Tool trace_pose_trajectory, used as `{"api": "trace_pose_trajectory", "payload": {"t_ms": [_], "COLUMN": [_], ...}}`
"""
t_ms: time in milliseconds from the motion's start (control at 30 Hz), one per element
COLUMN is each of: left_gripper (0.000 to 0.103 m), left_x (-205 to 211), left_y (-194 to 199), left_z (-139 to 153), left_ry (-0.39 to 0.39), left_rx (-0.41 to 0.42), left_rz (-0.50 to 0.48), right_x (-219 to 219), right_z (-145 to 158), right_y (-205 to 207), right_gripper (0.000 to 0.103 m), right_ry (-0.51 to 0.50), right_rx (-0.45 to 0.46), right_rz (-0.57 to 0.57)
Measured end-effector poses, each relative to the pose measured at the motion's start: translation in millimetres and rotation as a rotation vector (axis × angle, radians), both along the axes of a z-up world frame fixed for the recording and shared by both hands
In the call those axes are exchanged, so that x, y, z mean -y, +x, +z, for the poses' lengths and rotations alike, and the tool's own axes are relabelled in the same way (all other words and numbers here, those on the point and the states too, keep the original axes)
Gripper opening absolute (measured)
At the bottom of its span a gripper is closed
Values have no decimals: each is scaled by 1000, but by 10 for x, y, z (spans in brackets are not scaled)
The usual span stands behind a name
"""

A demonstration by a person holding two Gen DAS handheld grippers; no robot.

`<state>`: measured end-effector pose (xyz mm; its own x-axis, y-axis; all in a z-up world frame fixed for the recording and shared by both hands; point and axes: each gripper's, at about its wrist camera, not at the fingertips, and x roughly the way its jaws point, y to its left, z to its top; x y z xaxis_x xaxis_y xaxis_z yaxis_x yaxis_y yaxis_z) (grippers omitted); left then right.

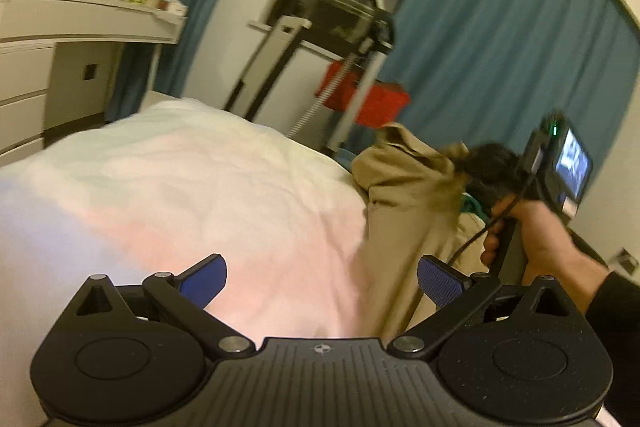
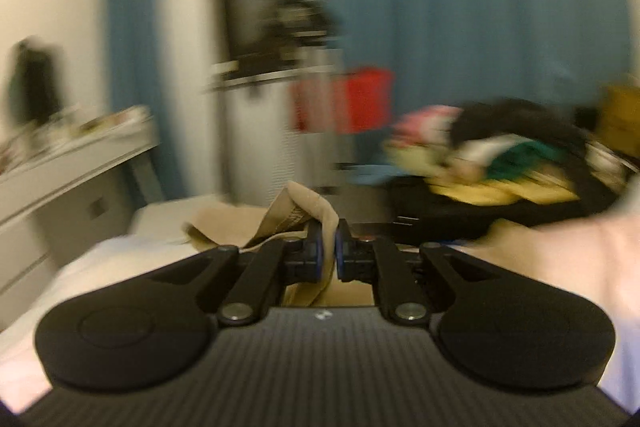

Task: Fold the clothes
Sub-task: 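Grasp the other side edge of the beige T-shirt with the right gripper, then fold the held side with the right gripper across the shirt body and release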

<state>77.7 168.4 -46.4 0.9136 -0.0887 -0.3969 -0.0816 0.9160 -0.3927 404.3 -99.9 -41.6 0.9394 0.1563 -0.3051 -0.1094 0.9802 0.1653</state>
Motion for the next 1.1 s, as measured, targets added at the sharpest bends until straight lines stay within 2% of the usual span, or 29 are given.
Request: {"api": "trace_pose_trajectory", "payload": {"t_ms": [100, 200, 267, 300, 367, 433, 467, 600, 800, 967, 1100], "left_gripper": [102, 102, 102, 102, 102, 102, 102, 102, 102, 102, 102], "left_x": [189, 349, 408, 425, 452, 443, 444, 429, 404, 267, 221], "left_y": [54, 131, 189, 218, 272, 304, 309, 308, 78, -56, -154], "left_z": [-63, -161, -234, -266, -309, -304, -299, -235, -48, 50, 94], "left_ry": [41, 78, 97, 106, 124, 132, 137, 161, 168, 58, -5], "left_rx": [-3, -21, -39, -47, -55, -50, -48, -41, 7, -43, -103], "left_rz": [-40, -62, -66, -67, -66, -64, -62, -58, -85, -118, -151], "right_x": [498, 750, 839, 860, 848, 805, 781, 766, 918, 1018, 1101], "right_z": [-330, -674, -782, -803, -776, -688, -627, -300, 162, 364, 316], "right_y": [96, 243, 291, 292, 272, 170, 71, -388, -1401, -2431, -3130], "right_gripper": [9, 11, 12, 15, 34, 70, 73, 73, 73, 73, 73], "right_ry": [65, 101, 138, 152, 147, 134, 135, 114, 141, 169, 198], "right_rx": [-75, -179, -206, -209, -212, -204, -191, -147, -105, -94, -112], "right_rz": [-137, -159, -152, -142, -109, -63, -41, 31, 67, 109, 153]}}
